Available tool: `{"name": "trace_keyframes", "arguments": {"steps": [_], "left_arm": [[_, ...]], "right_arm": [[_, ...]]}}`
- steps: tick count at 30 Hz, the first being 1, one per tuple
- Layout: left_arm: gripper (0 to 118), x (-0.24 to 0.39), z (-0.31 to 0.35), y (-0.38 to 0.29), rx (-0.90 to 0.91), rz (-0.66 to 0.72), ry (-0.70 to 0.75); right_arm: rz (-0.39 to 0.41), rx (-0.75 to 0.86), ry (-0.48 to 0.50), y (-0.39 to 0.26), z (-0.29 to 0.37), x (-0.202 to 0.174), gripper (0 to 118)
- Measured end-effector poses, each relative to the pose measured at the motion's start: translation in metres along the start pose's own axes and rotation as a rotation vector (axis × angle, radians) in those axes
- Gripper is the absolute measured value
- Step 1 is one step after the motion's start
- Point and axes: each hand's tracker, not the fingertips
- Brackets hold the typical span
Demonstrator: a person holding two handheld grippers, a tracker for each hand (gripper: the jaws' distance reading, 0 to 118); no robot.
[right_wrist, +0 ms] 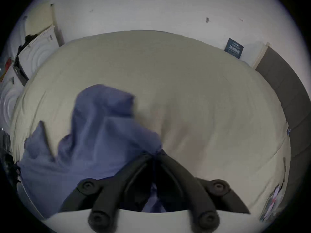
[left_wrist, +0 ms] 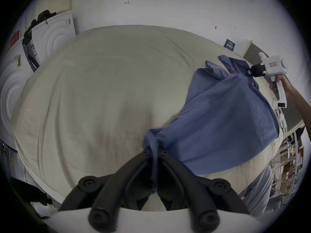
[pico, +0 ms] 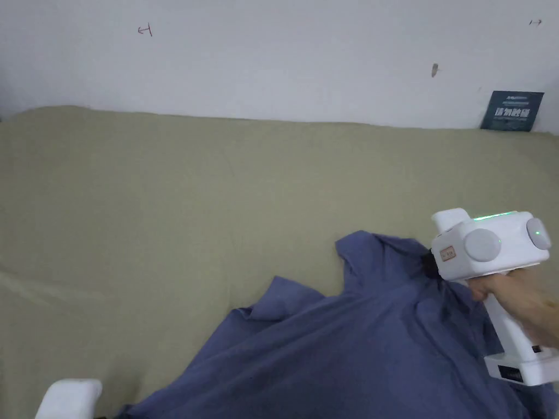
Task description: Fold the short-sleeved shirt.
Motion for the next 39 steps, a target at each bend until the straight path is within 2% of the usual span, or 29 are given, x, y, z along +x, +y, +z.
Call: {"name": "trace_keyframes", "arguments": {"steps": [2,5,8,15,21,26,33,39], "left_arm": [[4,-0.001,0.010,0.003,0.011,0.007,-0.013],[4,0.000,0.040,0.015,0.121,-0.005,-0.056],[4,0.004,0.076,0.043,0.204,0.042,-0.120],[4,0.030,0.171,0.133,0.440,-0.018,-0.124],[4,0.047,0.234,0.209,0.538,-0.018,-0.085],[4,0.061,0.264,0.265,0.611,-0.025,0.014],[4,0.067,0.274,0.338,0.636,-0.007,0.138],[4,0.072,0.272,0.398,0.664,-0.007,0.200]], "right_arm": [[-0.016,0.073,-0.003,-0.004,0.038,0.005,3],[-0.027,0.173,-0.023,-0.011,0.097,0.017,3],[-0.038,0.272,-0.057,-0.015,0.160,0.026,3],[-0.133,0.499,-0.125,-0.010,0.298,0.056,3],[-0.166,0.626,-0.218,0.007,0.375,0.073,3],[-0.210,0.684,-0.229,0.034,0.401,0.074,3],[-0.241,0.710,-0.247,0.106,0.389,0.078,3],[-0.223,0.729,-0.290,0.172,0.373,0.087,3]]}}
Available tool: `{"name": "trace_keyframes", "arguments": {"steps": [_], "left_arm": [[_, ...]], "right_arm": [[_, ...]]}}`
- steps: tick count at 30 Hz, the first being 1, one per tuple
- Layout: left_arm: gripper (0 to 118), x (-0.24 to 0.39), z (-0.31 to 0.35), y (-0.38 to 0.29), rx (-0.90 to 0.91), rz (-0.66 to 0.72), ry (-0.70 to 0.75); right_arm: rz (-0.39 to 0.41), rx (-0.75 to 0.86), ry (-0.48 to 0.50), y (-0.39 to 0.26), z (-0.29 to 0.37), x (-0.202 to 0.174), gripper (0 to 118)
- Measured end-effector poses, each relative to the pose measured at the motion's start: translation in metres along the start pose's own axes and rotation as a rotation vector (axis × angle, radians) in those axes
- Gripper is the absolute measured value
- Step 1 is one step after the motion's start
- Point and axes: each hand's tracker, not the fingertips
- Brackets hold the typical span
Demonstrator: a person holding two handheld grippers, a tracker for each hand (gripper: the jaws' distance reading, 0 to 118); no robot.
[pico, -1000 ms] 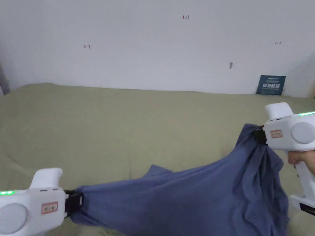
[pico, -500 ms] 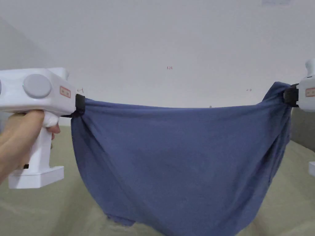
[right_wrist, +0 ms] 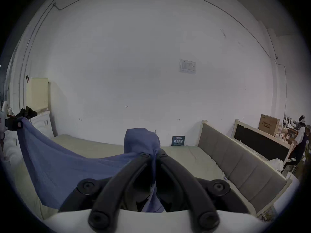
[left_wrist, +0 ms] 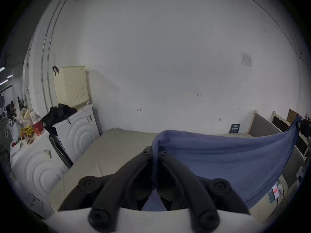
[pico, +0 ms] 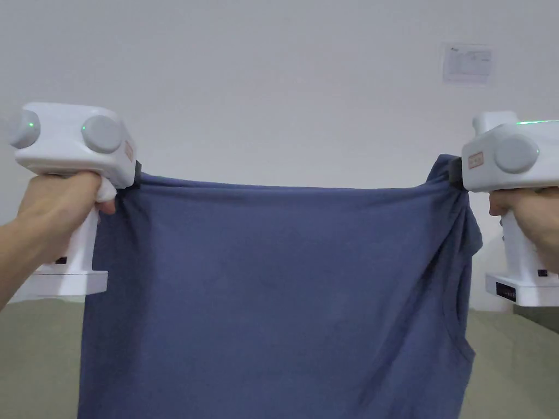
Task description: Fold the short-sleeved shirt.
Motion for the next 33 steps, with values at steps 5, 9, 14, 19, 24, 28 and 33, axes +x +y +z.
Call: {"name": "trace_keyframes", "arguments": {"steps": [5,9,14,19,24,28,33], "left_arm": [[4,0.015,-0.042,0.038,0.025,-0.012,0.041],[4,0.029,-0.082,0.069,0.052,-0.008,0.066],[4,0.046,-0.134,0.087,0.077,-0.024,0.089],[4,0.059,-0.190,0.073,0.074,-0.008,0.097],[4,0.070,-0.257,0.025,0.024,-0.047,0.103],[4,0.076,-0.306,-0.024,-0.057,-0.030,0.090],[4,0.079,-0.342,-0.101,-0.118,-0.068,0.087]], "right_arm": [[0.018,0.013,-0.023,0.033,-0.058,-0.014,3],[0.013,0.034,-0.042,0.052,-0.106,-0.021,3],[0.017,0.075,-0.073,0.069,-0.155,-0.031,3],[-0.005,0.067,-0.087,0.055,-0.202,-0.042,3],[0.024,-0.015,-0.086,-0.009,-0.253,-0.054,3],[0.027,-0.067,-0.079,-0.067,-0.286,-0.064,3],[0.037,-0.141,-0.076,-0.146,-0.307,-0.070,3]]}}
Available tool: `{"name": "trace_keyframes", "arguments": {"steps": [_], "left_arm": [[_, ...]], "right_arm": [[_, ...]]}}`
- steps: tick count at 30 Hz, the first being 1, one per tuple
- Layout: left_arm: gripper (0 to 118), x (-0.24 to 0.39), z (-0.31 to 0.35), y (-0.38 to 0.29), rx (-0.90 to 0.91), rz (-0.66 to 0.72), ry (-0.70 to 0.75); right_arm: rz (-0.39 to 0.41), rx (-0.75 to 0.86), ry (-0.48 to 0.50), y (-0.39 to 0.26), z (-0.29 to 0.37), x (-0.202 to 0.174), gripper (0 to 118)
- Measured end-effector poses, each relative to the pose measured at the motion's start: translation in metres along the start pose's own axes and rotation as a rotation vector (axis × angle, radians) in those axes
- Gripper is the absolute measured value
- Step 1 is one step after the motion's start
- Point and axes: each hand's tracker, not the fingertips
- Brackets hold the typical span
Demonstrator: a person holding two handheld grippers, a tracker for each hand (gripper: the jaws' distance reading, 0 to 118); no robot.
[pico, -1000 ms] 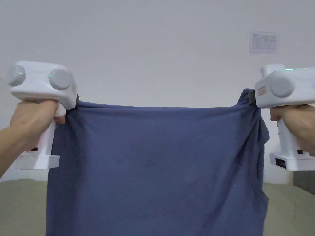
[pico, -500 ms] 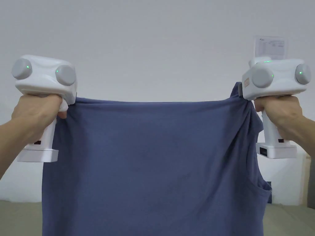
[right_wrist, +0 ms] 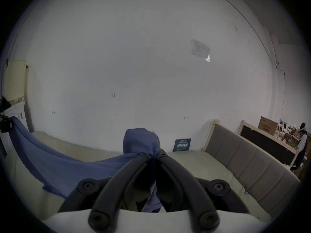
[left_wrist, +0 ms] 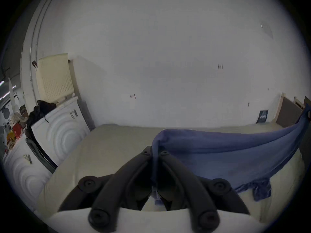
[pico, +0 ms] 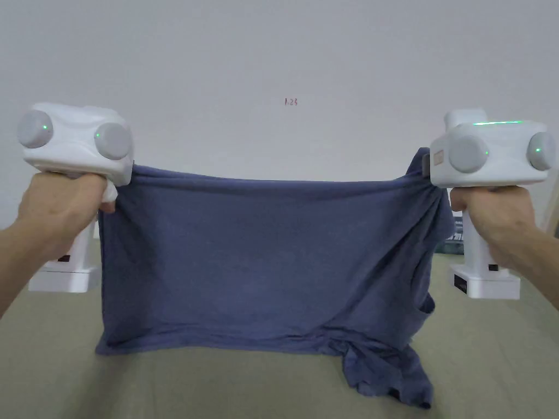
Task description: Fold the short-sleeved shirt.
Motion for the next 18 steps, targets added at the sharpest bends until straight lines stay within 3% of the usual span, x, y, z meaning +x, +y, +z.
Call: {"name": "trace_keyframes", "arguments": {"steps": [8,18], "left_arm": [[4,-0.010,0.016,-0.092,-0.080,-0.031,-0.055],[4,-0.063,0.169,-0.206,-0.110,-0.098,-0.108]], "right_arm": [[-0.008,-0.095,0.046,-0.083,0.031,0.010,3],[0.034,-0.140,0.126,-0.179,0.197,0.039,3]]}}
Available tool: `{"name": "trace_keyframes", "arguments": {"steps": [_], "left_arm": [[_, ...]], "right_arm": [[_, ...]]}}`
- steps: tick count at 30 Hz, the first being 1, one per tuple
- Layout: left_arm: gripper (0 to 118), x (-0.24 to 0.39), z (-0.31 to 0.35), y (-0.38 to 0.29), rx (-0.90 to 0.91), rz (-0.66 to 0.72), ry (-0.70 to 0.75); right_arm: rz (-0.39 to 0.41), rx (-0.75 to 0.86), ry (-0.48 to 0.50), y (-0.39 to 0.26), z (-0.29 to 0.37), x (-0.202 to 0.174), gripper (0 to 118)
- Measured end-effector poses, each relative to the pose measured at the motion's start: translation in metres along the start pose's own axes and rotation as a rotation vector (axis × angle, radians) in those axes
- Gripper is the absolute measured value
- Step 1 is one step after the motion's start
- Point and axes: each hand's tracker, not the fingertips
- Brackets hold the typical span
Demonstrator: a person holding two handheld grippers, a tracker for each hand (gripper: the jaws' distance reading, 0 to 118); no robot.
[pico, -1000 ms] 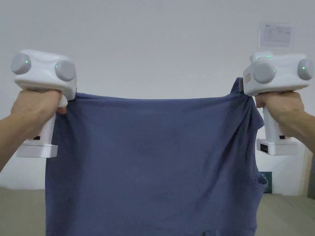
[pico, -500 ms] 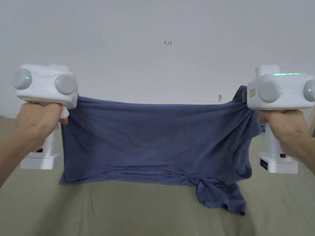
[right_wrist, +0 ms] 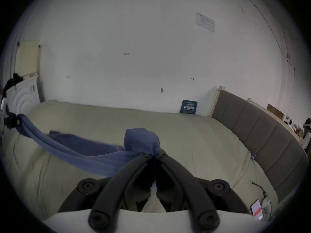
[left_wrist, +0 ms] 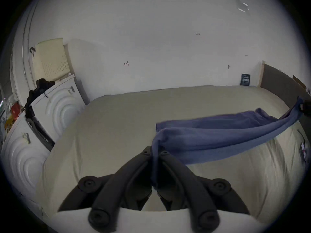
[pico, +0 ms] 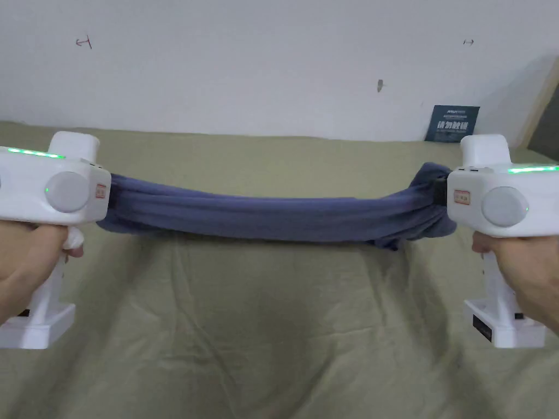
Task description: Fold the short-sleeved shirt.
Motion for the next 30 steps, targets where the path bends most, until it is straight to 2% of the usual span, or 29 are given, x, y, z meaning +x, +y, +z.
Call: {"name": "trace_keyframes", "arguments": {"steps": [3,5,9,12,13,14,16,19,21,25,30], "left_arm": [[4,-0.011,0.045,-0.042,-0.033,0.048,-0.059],[4,-0.017,0.071,-0.075,-0.046,0.031,-0.065],[4,-0.030,0.115,-0.139,-0.100,0.063,-0.087],[4,-0.038,0.148,-0.182,-0.122,0.069,-0.081],[4,-0.041,0.157,-0.192,-0.125,0.068,-0.082],[4,-0.044,0.167,-0.203,-0.135,0.047,-0.093],[4,-0.048,0.183,-0.225,-0.144,0.062,-0.087],[4,-0.053,0.195,-0.250,-0.180,0.099,-0.106],[4,-0.057,0.198,-0.263,-0.197,0.148,-0.113],[4,-0.062,0.199,-0.272,-0.212,0.153,-0.114],[4,-0.059,0.197,-0.274,-0.221,0.151,-0.118]], "right_arm": [[-0.029,-0.025,0.028,-0.039,0.047,0.004,3],[-0.055,-0.043,0.057,-0.072,0.081,0.007,3],[-0.065,-0.083,0.071,-0.138,0.143,0.008,3],[-0.054,-0.100,0.086,-0.180,0.177,0.010,3],[-0.024,-0.113,0.108,-0.193,0.188,0.009,3],[0.009,-0.116,0.082,-0.207,0.199,0.007,3],[-0.021,-0.134,0.106,-0.229,0.218,0.007,3],[-0.025,-0.162,0.108,-0.256,0.235,0.001,3],[-0.057,-0.179,0.106,-0.268,0.242,0.001,3],[-0.081,-0.211,0.116,-0.279,0.243,0.003,3],[-0.148,-0.232,0.121,-0.282,0.240,0.008,3]]}}
